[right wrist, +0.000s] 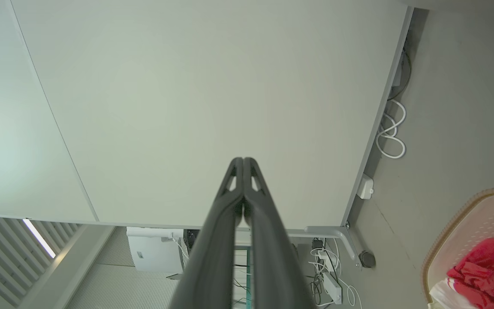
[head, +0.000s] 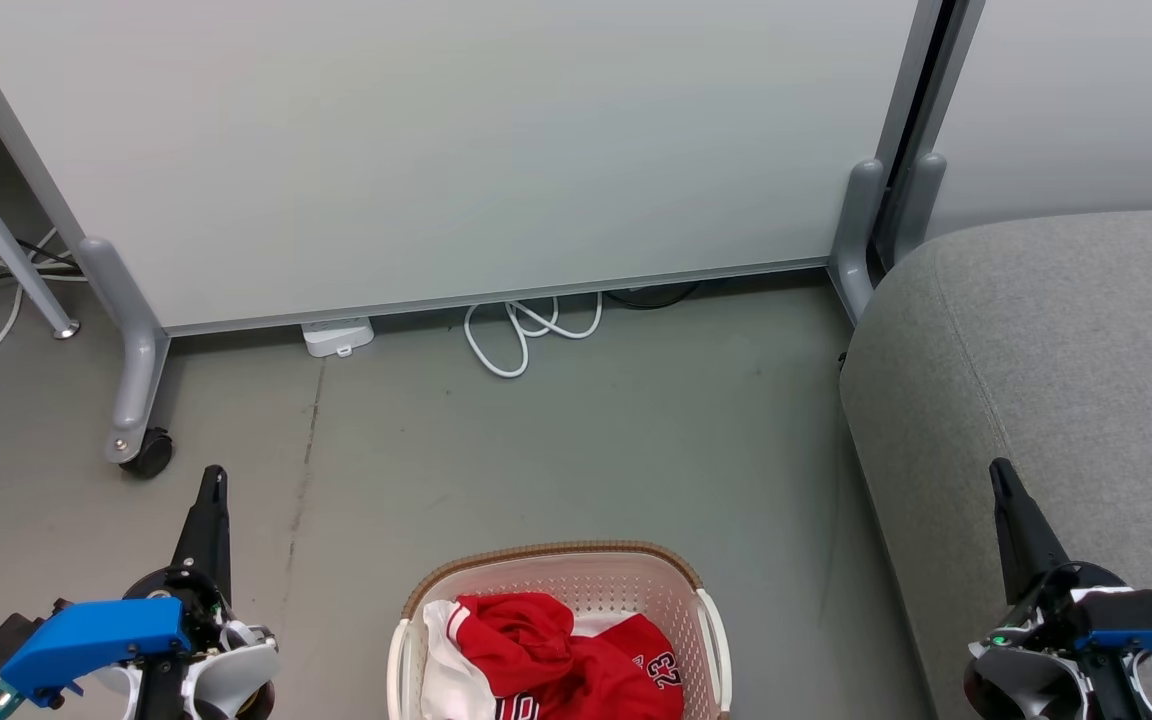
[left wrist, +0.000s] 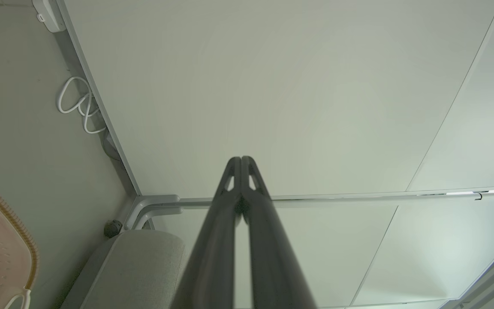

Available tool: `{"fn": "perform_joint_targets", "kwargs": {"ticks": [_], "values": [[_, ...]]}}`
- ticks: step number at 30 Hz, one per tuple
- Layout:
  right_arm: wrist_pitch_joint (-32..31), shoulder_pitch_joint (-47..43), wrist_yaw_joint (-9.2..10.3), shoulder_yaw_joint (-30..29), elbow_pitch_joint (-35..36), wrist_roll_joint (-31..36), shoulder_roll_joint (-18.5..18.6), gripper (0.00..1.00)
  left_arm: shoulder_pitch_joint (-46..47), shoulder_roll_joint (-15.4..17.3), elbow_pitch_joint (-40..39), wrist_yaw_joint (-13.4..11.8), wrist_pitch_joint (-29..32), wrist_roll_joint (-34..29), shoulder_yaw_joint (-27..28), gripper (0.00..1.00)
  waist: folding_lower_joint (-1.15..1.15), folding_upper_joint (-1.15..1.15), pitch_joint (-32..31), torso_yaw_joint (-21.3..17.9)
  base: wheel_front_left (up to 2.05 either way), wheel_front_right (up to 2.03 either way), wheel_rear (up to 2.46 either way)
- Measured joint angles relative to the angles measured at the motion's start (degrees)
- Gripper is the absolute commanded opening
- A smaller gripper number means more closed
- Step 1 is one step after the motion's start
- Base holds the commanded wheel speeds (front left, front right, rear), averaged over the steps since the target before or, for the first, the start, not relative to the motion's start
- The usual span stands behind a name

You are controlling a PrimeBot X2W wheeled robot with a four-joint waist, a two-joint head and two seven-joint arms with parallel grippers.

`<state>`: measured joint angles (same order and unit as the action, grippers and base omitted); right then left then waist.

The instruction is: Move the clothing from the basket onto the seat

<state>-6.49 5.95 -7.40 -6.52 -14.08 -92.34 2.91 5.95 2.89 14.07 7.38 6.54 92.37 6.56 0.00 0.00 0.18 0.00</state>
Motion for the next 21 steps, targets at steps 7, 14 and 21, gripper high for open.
{"fn": "perform_joint_targets", "kwargs": {"ticks": [7,14,21], "values": [[0.0,0.0,0.0,0.0,0.0,0.0,0.0,0.0,0.0,0.0,0.0,0.0,0.0,0.0,0.0,0.0,0.0,0.0,0.0,0.0,0.0,0.0,0.0],[0.0,0.0,0.0,0.0,0.0,0.0,0.0,0.0,0.0,0.0,0.0,0.0,0.0,0.0,0.0,0.0,0.0,0.0,0.0,0.0,0.0,0.0,0.0],[0.0,0.0,0.0,0.0,0.0,0.0,0.0,0.0,0.0,0.0,0.0,0.0,0.0,0.0,0.0,0.0,0.0,0.0,0.0,0.0,0.0,0.0,0.0]]}}
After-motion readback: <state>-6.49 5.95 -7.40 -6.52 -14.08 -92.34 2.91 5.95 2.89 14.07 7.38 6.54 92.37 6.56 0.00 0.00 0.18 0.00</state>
